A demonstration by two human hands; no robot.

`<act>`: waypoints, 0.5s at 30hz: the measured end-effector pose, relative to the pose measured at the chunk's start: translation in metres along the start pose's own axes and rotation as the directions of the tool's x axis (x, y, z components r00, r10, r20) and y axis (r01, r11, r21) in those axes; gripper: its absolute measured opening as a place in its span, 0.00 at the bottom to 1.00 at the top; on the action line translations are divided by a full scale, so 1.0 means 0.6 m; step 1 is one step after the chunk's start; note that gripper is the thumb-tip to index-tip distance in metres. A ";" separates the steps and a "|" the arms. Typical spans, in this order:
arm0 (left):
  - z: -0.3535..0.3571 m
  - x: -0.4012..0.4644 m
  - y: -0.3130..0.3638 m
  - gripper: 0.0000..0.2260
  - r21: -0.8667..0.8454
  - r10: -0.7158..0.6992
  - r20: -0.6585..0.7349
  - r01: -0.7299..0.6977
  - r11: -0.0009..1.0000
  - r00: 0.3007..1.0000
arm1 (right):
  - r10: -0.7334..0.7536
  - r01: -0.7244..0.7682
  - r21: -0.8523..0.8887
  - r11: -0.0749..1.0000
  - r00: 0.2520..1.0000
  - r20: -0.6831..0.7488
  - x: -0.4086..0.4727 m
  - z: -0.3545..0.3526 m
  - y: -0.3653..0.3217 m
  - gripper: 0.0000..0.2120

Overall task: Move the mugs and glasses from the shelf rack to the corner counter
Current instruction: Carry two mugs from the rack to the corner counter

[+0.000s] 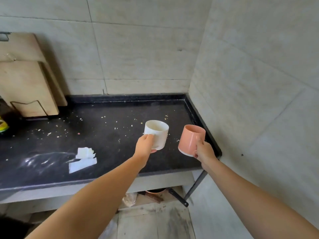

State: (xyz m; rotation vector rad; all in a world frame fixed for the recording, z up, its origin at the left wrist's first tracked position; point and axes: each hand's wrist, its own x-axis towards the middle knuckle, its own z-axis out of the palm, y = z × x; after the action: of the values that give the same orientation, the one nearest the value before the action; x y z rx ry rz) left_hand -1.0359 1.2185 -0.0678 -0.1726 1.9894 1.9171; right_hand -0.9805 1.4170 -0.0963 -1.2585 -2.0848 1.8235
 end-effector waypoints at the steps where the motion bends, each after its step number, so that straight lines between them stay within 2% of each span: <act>1: 0.011 0.030 0.007 0.09 0.007 -0.007 0.000 0.007 1.000 1.000 | 0.009 -0.009 0.009 1.000 1.000 0.007 0.029 0.005 -0.016 0.19; 4: 0.042 0.127 0.031 0.09 0.013 -0.043 -0.009 0.044 0.999 0.999 | 0.040 -0.040 0.002 0.999 0.999 0.011 0.121 0.029 -0.062 0.25; 8: 0.078 0.246 0.042 0.08 0.013 -0.072 -0.024 0.072 0.997 0.997 | 0.051 -0.051 -0.030 0.998 0.999 -0.003 0.220 0.065 -0.100 0.27; 12: 0.124 0.390 0.064 0.16 0.090 -0.034 0.001 0.034 0.995 0.999 | 0.042 -0.043 -0.014 0.999 0.998 -0.036 0.350 0.106 -0.154 0.28; 15: 0.155 0.493 0.071 0.13 0.132 -0.042 -0.032 0.046 0.990 0.999 | 0.064 -0.065 -0.016 0.998 0.996 -0.064 0.437 0.144 -0.189 0.28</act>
State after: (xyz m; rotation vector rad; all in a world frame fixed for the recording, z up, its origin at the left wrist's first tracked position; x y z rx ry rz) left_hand -1.3068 1.3616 -0.1303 -0.2085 2.1061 1.7582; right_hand -1.2580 1.5204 -0.1348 -1.3851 -2.0548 1.7690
